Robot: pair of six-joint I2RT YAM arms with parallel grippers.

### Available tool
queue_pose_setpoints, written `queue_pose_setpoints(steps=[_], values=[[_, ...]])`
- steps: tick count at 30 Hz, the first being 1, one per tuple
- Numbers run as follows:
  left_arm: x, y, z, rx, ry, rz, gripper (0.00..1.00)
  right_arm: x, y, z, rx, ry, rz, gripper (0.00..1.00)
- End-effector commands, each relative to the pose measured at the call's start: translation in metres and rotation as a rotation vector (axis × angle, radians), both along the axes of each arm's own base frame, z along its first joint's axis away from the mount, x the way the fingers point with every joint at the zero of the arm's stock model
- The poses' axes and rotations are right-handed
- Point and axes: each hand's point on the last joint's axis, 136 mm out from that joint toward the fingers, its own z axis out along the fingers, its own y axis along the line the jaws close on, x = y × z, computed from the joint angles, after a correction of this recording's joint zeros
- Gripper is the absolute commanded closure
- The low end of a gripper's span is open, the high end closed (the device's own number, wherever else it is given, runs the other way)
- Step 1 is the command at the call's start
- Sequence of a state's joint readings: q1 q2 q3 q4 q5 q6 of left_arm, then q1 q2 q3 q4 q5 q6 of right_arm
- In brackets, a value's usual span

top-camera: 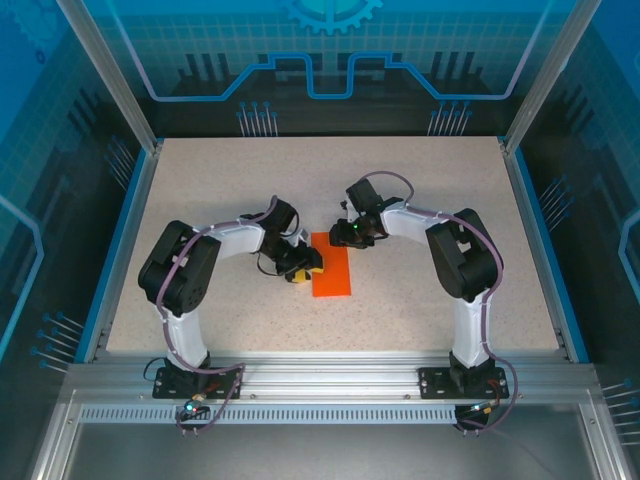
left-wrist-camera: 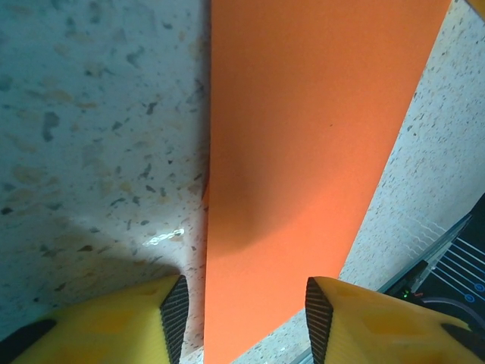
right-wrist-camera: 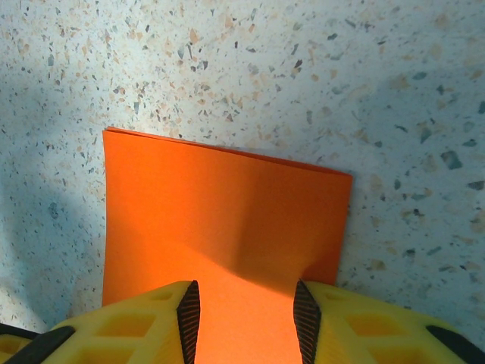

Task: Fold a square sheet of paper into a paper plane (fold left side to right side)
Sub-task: Third fold the triangle at the center of the table.

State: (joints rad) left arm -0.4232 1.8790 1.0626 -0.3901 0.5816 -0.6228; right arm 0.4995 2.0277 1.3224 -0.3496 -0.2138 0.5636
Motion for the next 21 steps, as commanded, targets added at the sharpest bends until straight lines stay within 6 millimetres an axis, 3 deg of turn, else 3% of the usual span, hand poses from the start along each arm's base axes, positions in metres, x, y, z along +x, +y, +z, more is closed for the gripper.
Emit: queue_pose_setpoints(steps=[1, 13, 18, 21], values=[[-0.012, -0.010, -0.002, -0.018, 0.038, -0.031, 0.55, -0.014, -0.004, -0.020, -0.043, 0.059, 0.018, 0.59], [-0.015, -0.006, 0.002, -0.001, 0.036, -0.015, 0.75, -0.011, -0.003, -0.011, -0.033, 0.017, 0.021, 0.58], [-0.018, -0.005, 0.006, -0.001, 0.050, 0.005, 0.90, -0.003, 0.003, 0.010, 0.017, -0.076, 0.040, 0.55], [-0.018, -0.006, 0.010, -0.006, 0.061, 0.025, 0.95, 0.000, 0.004, 0.028, 0.040, -0.160, 0.056, 0.46]])
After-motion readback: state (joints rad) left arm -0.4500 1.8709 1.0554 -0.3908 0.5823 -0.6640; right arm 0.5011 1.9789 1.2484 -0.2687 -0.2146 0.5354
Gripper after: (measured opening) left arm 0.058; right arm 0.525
